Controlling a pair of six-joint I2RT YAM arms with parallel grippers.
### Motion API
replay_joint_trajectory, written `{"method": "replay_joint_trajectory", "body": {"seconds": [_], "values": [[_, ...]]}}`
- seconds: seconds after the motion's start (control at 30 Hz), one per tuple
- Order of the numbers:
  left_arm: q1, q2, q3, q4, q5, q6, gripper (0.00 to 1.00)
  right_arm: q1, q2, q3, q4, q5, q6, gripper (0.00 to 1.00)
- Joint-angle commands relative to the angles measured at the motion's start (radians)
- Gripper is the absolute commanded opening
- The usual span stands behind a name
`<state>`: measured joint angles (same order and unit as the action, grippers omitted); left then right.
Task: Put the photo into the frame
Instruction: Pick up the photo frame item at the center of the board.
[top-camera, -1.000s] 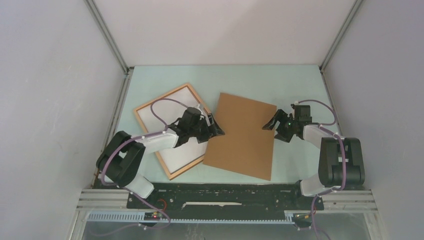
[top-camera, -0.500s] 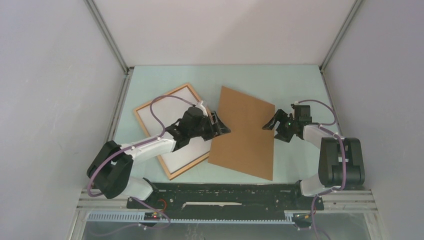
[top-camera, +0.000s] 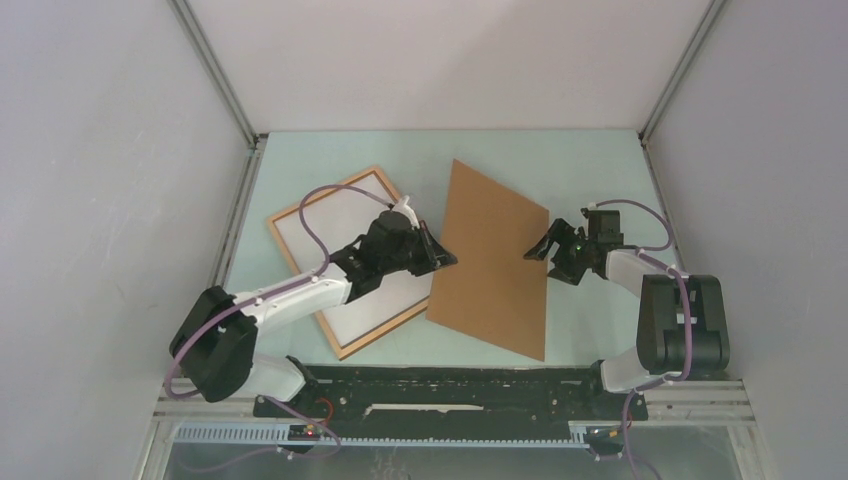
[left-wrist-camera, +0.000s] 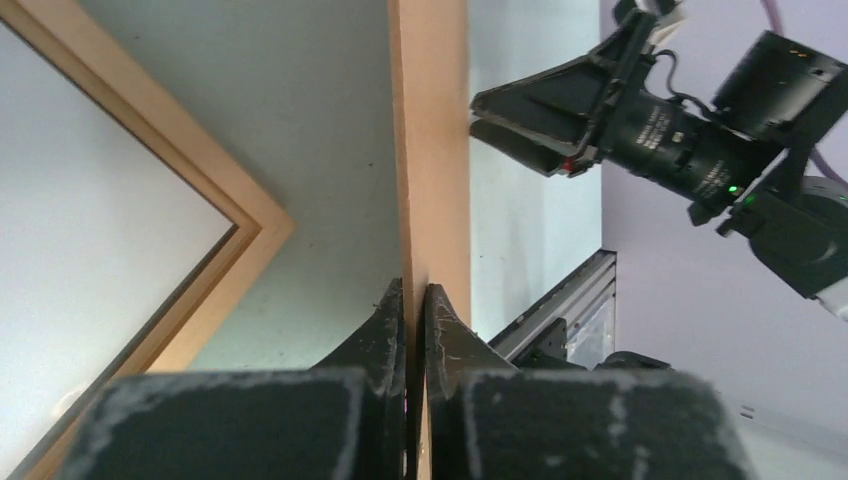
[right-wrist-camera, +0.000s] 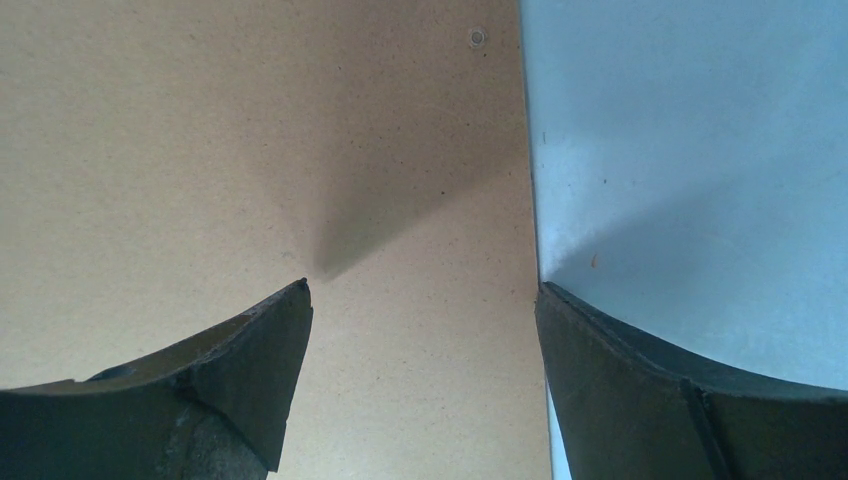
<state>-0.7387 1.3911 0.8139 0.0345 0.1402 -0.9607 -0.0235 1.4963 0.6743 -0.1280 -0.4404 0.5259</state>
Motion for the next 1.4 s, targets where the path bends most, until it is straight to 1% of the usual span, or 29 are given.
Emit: {"method": "replay_joint_trajectory", "body": {"seconds": [0.0,0.17,0.2,0.27,0.33,0.4,0.43,0.57,0.63,0.77,0.97,1.03,1.07,1.23,1.37], "values": [[-0.011,-0.03,0.052,-0.013,-0.024,0.048,0.0,0.017,0.02,-0.023,-0.05,-0.01,0.002,0.9],[-0.012,-0.018,0.07,-0.028,-0.018,0.059,0.0,0.017,0.016,-0.023,-0.052,-0.009,0.002,0.9],[-0.012,-0.017,0.072,-0.028,-0.014,0.061,0.02,0.017,0.016,-0.022,-0.052,-0.009,0.001,0.9],[-0.012,-0.019,0.074,-0.028,-0.011,0.062,0.05,0.018,0.014,-0.022,-0.053,-0.008,0.001,0.9],[-0.012,-0.027,0.078,-0.056,-0.01,0.065,0.14,0.018,0.011,-0.022,-0.056,-0.005,0.0,0.9],[-0.013,-0.035,0.087,-0.077,-0.014,0.072,0.16,0.019,0.006,-0.022,-0.059,0.001,0.0,0.9],[-0.012,-0.039,0.09,-0.085,-0.018,0.074,0.15,0.02,0.003,-0.023,-0.061,0.005,0.0,0.9],[-0.009,-0.052,0.1,-0.109,-0.021,0.086,0.04,0.021,-0.028,-0.022,-0.078,0.037,-0.004,0.9],[-0.008,-0.061,0.116,-0.133,-0.025,0.102,0.0,0.02,-0.065,-0.022,-0.095,0.072,-0.007,0.9],[-0.004,-0.089,0.153,-0.201,-0.039,0.146,0.0,0.02,-0.151,-0.022,-0.133,0.141,-0.016,0.92],[0.012,-0.135,0.197,-0.284,-0.05,0.194,0.0,0.072,-0.268,-0.021,-0.166,0.198,-0.03,0.95],[0.014,-0.144,0.215,-0.311,-0.056,0.198,0.0,0.106,-0.299,0.001,-0.204,0.235,-0.04,0.98],[0.014,-0.146,0.226,-0.325,-0.059,0.198,0.0,0.143,-0.315,0.021,-0.226,0.262,-0.048,0.99],[0.017,-0.171,0.277,-0.373,-0.06,0.213,0.0,0.297,-0.402,0.08,-0.302,0.366,-0.069,1.0],[0.018,-0.224,0.353,-0.453,-0.114,0.267,0.0,0.378,-0.429,0.113,-0.335,0.395,-0.067,1.0]]}}
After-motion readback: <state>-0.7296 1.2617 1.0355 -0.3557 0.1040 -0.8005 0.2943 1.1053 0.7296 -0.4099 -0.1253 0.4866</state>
